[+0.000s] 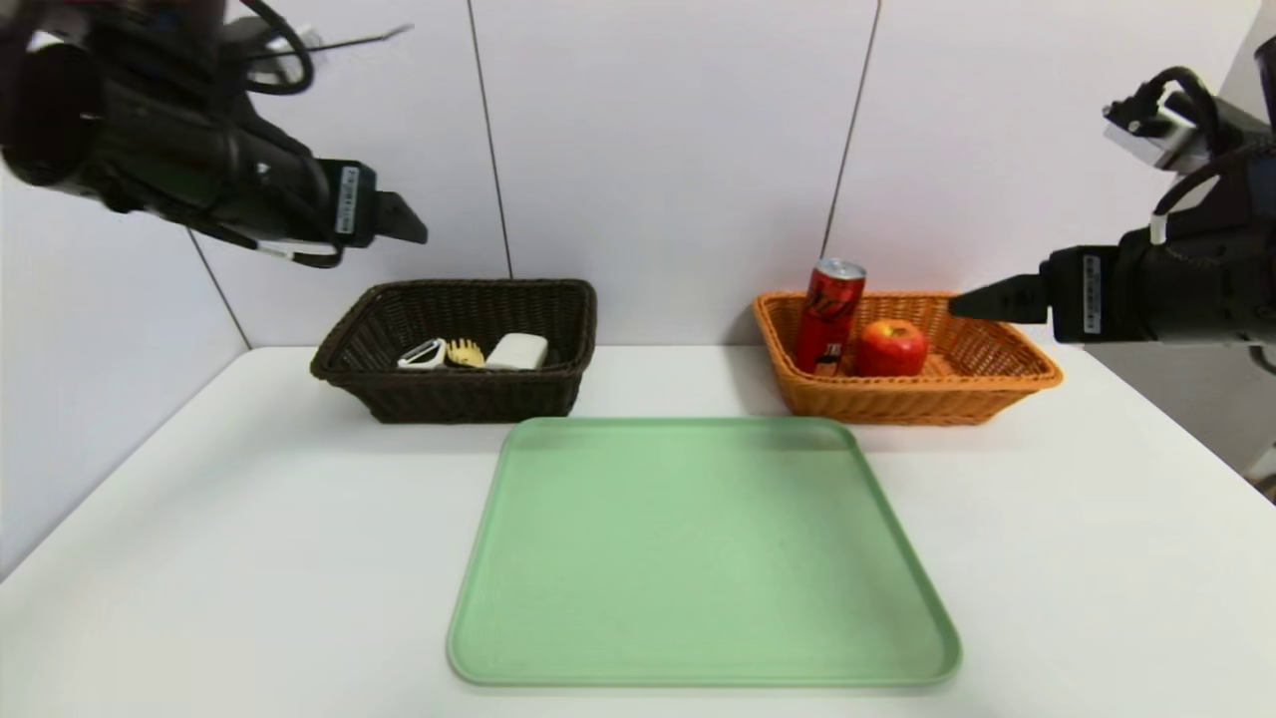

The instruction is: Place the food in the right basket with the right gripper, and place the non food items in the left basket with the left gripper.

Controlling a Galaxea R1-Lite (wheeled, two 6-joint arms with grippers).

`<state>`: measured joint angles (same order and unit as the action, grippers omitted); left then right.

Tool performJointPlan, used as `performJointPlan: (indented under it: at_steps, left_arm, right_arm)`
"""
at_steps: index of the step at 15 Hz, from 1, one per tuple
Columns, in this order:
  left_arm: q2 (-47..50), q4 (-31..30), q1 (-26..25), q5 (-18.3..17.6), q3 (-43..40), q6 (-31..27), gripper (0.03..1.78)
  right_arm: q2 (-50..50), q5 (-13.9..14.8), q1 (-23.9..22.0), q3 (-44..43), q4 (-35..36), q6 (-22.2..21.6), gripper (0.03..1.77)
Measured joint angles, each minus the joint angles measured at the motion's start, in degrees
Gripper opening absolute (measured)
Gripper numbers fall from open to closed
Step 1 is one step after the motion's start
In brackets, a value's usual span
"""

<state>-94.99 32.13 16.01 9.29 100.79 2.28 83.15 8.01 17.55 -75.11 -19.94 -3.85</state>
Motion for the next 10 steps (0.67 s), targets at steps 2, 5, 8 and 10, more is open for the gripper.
performJointPlan:
  at_steps: [2,5,8,10]
  left_arm:
    - [7.1,1.0,-0.2,-0.4,-5.3,-2.1,1.66]
    - [17.2,1.1,-0.6,-0.5,-15.4,-2.8,1.67]
    - [28.0,0.8,-4.9,-0.3,-25.7,-2.9,1.68]
    - [35.5,0.6,-9.5,-0.2,-31.4,-2.8,1.69]
  right_arm:
    - [-0.3,0.1,0.0,2.4,7.7,8.6,1.71]
    - [-2.3,1.1,0.1,8.5,13.6,15.3,1.71]
    - [-6.6,3.1,-1.1,17.0,19.2,15.9,1.71]
    - [-10.1,3.4,-3.0,23.2,25.1,15.9,1.71]
